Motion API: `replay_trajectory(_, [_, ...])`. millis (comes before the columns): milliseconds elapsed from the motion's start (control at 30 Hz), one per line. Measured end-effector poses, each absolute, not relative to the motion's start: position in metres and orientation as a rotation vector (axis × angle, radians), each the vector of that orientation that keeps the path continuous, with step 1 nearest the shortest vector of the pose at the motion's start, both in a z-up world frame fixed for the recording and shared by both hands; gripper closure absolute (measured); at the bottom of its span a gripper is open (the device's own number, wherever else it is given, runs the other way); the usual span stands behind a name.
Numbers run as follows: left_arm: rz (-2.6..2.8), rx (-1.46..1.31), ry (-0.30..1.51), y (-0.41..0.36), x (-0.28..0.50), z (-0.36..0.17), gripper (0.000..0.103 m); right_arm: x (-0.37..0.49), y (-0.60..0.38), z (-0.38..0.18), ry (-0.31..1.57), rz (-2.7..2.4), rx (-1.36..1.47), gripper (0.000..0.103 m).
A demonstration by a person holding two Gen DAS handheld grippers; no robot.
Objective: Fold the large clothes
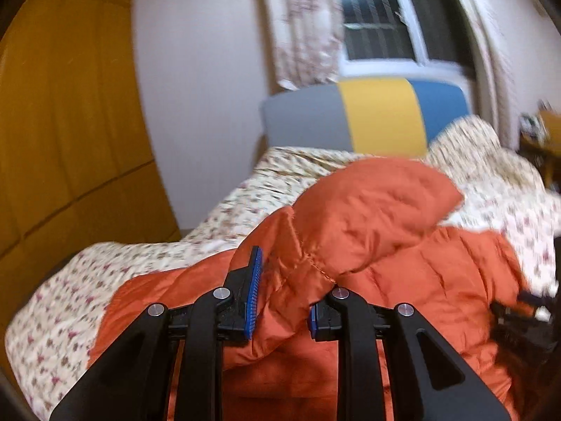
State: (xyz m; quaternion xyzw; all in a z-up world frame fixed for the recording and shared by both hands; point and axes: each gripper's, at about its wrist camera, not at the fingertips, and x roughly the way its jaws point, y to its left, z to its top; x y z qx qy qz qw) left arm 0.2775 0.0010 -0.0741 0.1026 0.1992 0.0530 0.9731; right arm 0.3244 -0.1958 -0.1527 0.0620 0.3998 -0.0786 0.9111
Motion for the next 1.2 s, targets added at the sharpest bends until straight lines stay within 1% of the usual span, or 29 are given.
replay_trajectory(200, [0.014, 0.269, 0.475, -0.021, 0.29, -0.106, 0.081, 0.325, -0.195, -0.153, 0.824, -0.162, 0.127, 0.047])
replay_trajectory(333, [-0.057, 0.368, 0.49, -0.043, 0.286, -0.125, 0.081, 0.324, -0.196, -0.153, 0.824, -0.162, 0.127, 0.047])
replay_trajectory(533, [-0.158, 0.51, 0.559, -0.071, 0.29, -0.148, 0.081, 0.324, -0.196, -0.153, 0.823, -0.162, 0.127, 0.047])
replay_trajectory(667, [-0.166, 0.512, 0.593, -0.073, 0.295, -0.153, 0.081, 0.324, -0.196, -0.153, 0.823, -0.162, 0.126, 0.047])
replay_trajectory(733, [-0.159, 0.506, 0.605, -0.071, 0.296, -0.153, 0.075, 0.324, -0.196, -0.153, 0.823, -0.162, 0.125, 0.046])
replay_trajectory(767, [-0.149, 0.507, 0.609, -0.071, 0.297, -0.153, 0.067, 0.324, -0.196, -0.153, 0.823, -0.162, 0.125, 0.047])
replay_trajectory(800, [-0.137, 0.508, 0.608, -0.071, 0.298, -0.152, 0.051, 0.324, -0.196, -0.153, 0.824, -0.162, 0.126, 0.046])
replay_trajectory(833, [-0.121, 0.497, 0.595, -0.069, 0.296, -0.149, 0.041, 0.324, -0.196, -0.153, 0.824, -0.162, 0.125, 0.046])
replay_trajectory(867, [-0.127, 0.464, 0.573, -0.064, 0.291, -0.141, 0.023, 0.324, -0.196, -0.153, 0.824, -0.162, 0.125, 0.046])
replay_trajectory(900, [-0.141, 0.436, 0.561, -0.06, 0.288, -0.136, 0.01, 0.324, -0.196, -0.153, 0.824, -0.162, 0.124, 0.046])
replay_trajectory(967, [-0.188, 0.34, 0.531, -0.045, 0.277, -0.121, 0.009, 0.324, -0.195, -0.153, 0.824, -0.164, 0.12, 0.046])
replay_trajectory(1100, [-0.176, 0.24, 0.507, -0.014, 0.262, -0.102, 0.009, 0.323, -0.196, -0.153, 0.824, -0.167, 0.117, 0.046])
replay_trajectory(1200, [-0.135, 0.126, 0.487, 0.024, 0.258, -0.088, 0.009, 0.323, -0.196, -0.153, 0.824, -0.167, 0.116, 0.046])
